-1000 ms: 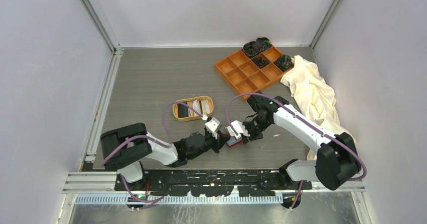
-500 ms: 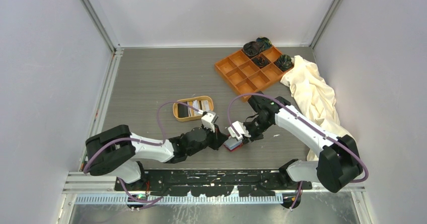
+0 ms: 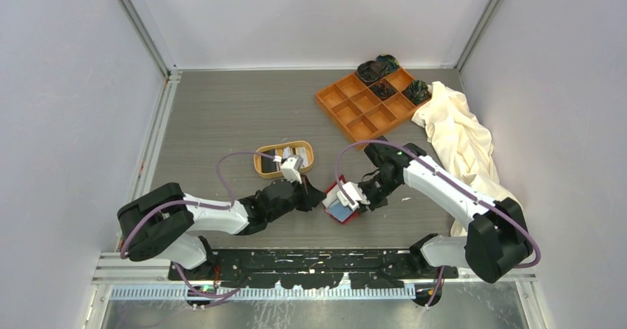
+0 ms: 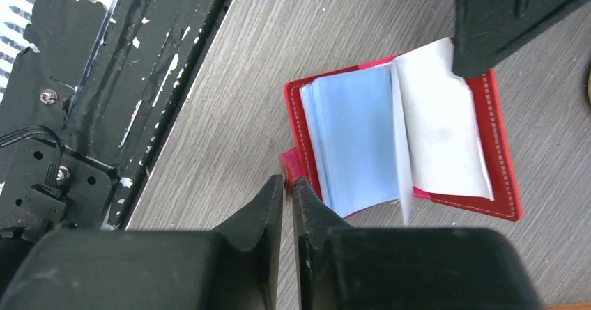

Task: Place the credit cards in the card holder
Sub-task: Open the card holder at the center of the board.

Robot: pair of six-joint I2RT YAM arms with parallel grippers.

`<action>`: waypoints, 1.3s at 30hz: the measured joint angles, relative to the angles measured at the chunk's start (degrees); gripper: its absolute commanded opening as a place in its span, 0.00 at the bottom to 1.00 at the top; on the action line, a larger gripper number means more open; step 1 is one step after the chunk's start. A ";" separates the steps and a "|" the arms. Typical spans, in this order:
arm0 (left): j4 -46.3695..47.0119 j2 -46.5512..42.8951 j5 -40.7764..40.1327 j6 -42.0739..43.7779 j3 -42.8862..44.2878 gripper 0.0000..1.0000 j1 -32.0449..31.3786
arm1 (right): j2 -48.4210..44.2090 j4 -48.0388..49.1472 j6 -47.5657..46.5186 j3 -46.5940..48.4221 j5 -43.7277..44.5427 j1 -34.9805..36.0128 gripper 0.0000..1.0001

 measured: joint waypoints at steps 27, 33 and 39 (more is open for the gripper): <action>3.41 8.96 14.80 -0.57 -0.63 0.00 7.28 | 0.33 18.93 15.21 -5.73 5.75 4.87 0.26; 5.62 11.30 16.39 -0.61 -0.57 0.00 7.28 | 7.85 29.88 26.95 -5.62 14.03 7.93 0.24; 7.63 11.52 15.08 -0.79 -0.74 0.26 7.28 | 13.51 33.38 33.81 -4.09 19.08 8.11 0.24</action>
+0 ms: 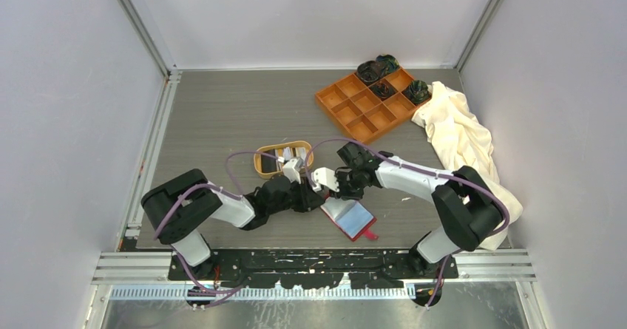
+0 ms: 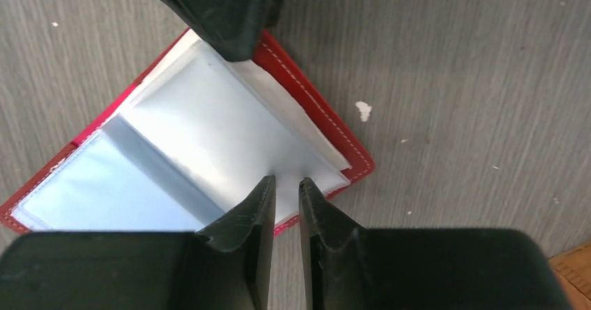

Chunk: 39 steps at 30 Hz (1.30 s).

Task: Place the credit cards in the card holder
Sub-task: Open the card holder at the center of the board.

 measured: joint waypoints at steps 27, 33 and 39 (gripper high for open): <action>-6.12 -18.86 -4.72 1.14 -7.50 0.36 -5.35 | 0.22 -14.84 -9.09 4.00 -13.51 -3.06 0.26; -6.60 -18.88 -7.72 1.79 -8.20 0.44 -6.08 | 0.22 -14.56 -8.81 4.00 -13.14 -3.06 0.26; -6.47 -19.10 -8.26 2.99 -8.90 0.54 -6.16 | 0.22 -14.62 -8.68 4.00 -13.16 -3.06 0.26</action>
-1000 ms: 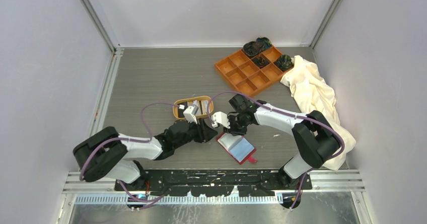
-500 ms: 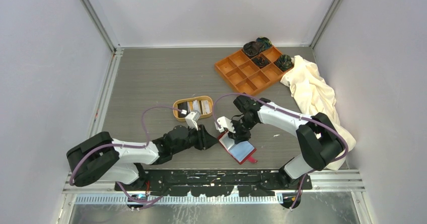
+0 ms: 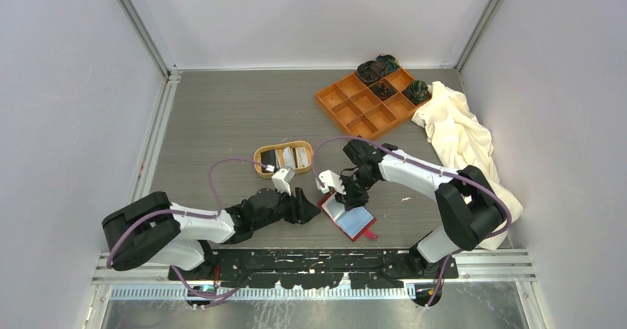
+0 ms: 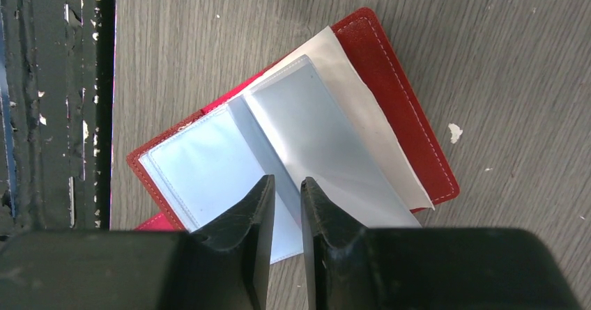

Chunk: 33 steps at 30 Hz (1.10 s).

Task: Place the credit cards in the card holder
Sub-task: Open the card holder at the center of the board.

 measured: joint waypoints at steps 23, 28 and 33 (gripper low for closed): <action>5.20 14.32 7.19 8.50 7.02 0.67 4.04 | -0.76 -3.28 -2.45 0.37 -2.40 0.00 0.27; 7.78 18.58 11.91 5.95 9.38 0.65 6.60 | -1.11 -3.87 -3.06 0.44 -2.62 0.00 0.27; 8.83 20.70 15.04 4.04 10.69 0.57 6.97 | -1.14 -4.17 -3.89 0.48 -2.58 0.00 0.26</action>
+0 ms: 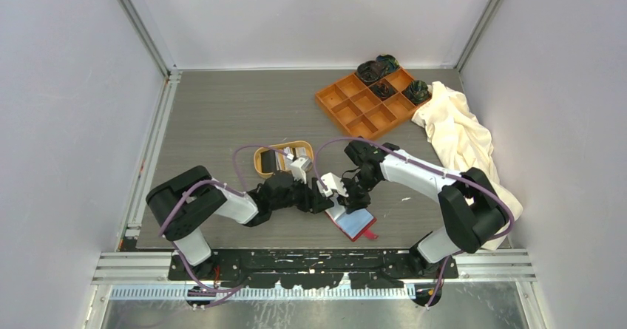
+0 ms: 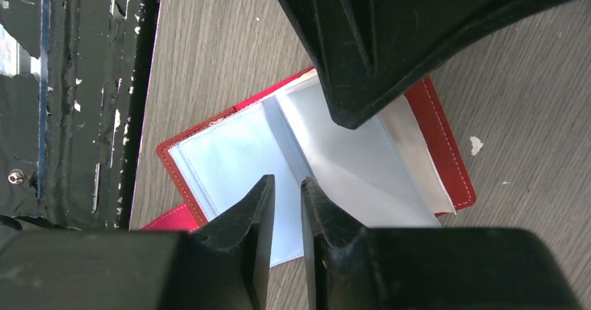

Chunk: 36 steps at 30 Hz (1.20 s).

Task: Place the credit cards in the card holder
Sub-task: Open the card holder at the center of the board.

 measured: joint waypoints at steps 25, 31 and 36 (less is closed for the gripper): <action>-4.00 1.53 -3.37 -8.41 0.57 0.00 -0.33 | 0.00 -0.74 -1.70 0.00 0.48 0.00 0.27; 0.31 -4.74 -21.57 -13.42 -8.09 0.00 -6.14 | -0.24 -1.20 -1.75 0.02 0.48 -0.07 0.27; -0.35 -6.49 -40.92 -18.38 -8.52 0.00 -16.68 | -0.83 -1.42 -1.90 0.04 0.48 -0.07 0.27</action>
